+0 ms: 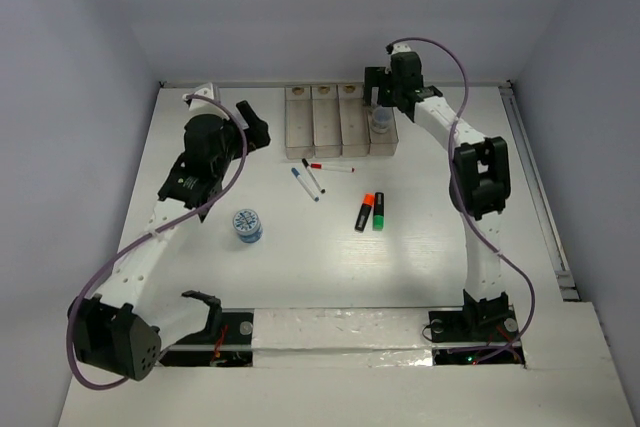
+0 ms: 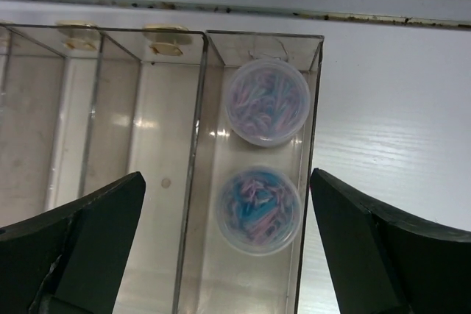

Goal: Sort the stationery into containers
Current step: Pick up the stationery from the center of the board.

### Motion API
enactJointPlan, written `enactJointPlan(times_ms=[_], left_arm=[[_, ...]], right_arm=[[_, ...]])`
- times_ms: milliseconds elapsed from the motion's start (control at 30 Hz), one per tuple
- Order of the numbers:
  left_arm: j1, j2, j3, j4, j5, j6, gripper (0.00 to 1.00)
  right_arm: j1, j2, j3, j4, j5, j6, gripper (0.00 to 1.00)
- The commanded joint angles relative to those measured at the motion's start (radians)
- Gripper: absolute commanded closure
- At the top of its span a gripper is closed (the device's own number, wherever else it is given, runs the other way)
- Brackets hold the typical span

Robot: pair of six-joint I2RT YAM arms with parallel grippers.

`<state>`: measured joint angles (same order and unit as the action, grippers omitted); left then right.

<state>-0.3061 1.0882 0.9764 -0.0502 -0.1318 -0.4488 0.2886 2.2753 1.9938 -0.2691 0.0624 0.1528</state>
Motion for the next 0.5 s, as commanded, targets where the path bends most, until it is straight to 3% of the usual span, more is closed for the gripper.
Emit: enactJointPlan(times_ms=[0, 100, 167, 267, 467], left_arm=[[0.05, 0.044, 0.067, 0.029, -0.002, 0.009, 0.01], [0.114, 0.12, 0.096, 0.03, 0.064, -0.03, 0.06], [0.145, 0.203, 0.129, 0.012, 0.011, -0.034, 0.13], [0.166, 0.313, 0.25, -0.048, -0.066, -0.018, 0.13], [0.197, 0.536, 0.399, -0.123, -0.14, 0.033, 0.13]], right_arm=[[0.004, -0.175, -0.065, 0.105, -0.045, 0.04, 0.0], [0.004, -0.354, -0.284, 0.203, -0.134, 0.109, 0.0], [0.023, -0.446, -0.46, 0.258, -0.202, 0.181, 0.0], [0.067, -0.618, -0.663, 0.318, -0.216, 0.199, 0.0], [0.086, -0.867, -0.918, 0.378, -0.269, 0.252, 0.0]])
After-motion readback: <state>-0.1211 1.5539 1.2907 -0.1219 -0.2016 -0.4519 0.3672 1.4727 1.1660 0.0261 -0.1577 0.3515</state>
